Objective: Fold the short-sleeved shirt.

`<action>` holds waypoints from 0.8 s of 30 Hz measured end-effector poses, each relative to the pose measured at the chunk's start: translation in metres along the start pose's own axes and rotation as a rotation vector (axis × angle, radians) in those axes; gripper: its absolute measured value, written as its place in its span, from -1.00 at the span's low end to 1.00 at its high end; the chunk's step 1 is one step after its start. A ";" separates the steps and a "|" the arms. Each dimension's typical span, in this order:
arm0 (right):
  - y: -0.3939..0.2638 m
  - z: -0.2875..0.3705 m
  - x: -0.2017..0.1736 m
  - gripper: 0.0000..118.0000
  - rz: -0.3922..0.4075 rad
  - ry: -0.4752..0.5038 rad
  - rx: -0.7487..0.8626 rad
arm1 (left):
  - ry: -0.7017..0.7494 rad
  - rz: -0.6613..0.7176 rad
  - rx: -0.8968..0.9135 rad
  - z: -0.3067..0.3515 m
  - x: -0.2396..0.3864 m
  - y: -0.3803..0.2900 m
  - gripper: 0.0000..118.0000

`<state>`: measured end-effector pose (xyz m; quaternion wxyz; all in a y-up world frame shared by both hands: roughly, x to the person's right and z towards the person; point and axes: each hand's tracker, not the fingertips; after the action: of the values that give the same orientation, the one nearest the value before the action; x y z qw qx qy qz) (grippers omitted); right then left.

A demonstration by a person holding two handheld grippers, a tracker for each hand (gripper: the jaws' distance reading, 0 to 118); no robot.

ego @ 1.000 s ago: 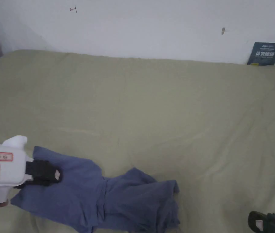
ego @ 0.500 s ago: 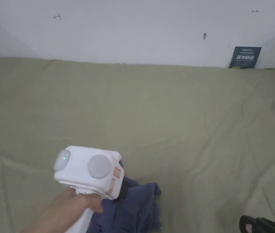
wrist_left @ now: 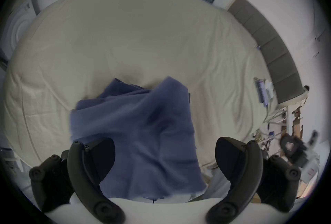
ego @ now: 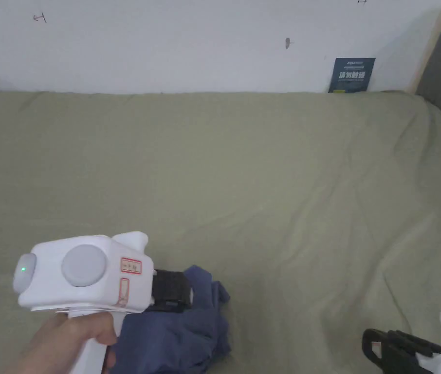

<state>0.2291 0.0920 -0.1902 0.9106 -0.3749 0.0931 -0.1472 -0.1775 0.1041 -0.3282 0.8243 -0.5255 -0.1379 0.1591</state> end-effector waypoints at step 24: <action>0.023 -0.051 -0.038 -0.99 0.011 0.185 -0.125 | -0.354 0.161 -0.025 -0.085 -0.064 -0.017 -1.00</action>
<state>0.1842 0.0875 -0.2401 0.8737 -0.4153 0.1877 -0.1700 -0.2000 0.0019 -0.3514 0.7651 -0.5089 -0.2403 0.3129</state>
